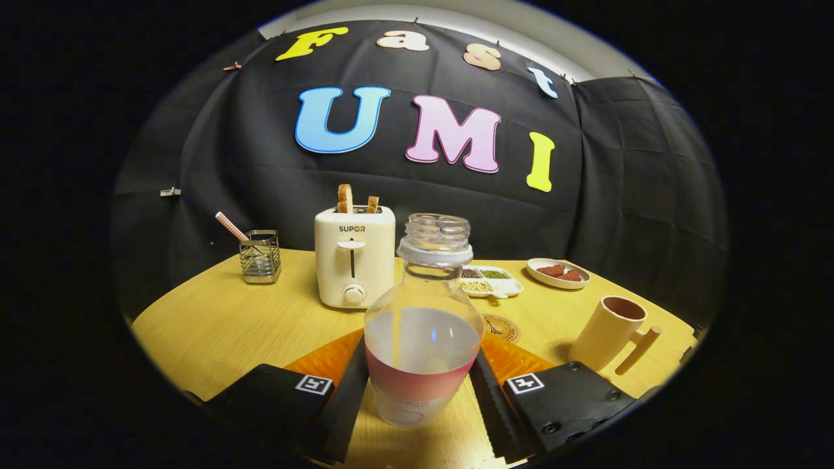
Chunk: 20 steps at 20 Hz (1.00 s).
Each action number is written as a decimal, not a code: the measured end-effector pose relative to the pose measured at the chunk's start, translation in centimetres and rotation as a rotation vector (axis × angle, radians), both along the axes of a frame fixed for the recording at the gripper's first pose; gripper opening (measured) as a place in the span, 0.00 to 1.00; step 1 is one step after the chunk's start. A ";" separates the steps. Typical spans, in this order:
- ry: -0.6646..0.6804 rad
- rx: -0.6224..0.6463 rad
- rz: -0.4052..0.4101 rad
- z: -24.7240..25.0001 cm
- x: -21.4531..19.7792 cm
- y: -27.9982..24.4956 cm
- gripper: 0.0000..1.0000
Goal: Take the bottle from table, then pour the juice into the cup, finally place the bottle on the coaster
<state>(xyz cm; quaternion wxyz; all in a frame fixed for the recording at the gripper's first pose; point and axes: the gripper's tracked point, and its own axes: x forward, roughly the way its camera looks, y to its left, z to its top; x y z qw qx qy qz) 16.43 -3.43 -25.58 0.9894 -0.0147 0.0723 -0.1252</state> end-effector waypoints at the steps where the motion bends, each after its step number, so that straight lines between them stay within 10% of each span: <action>1: 0.003 0.006 -0.003 -0.1 -0.2 -0.1 0.81; 20: 0.060 0.242 -0.029 4.5 -2.6 -4.2 0.70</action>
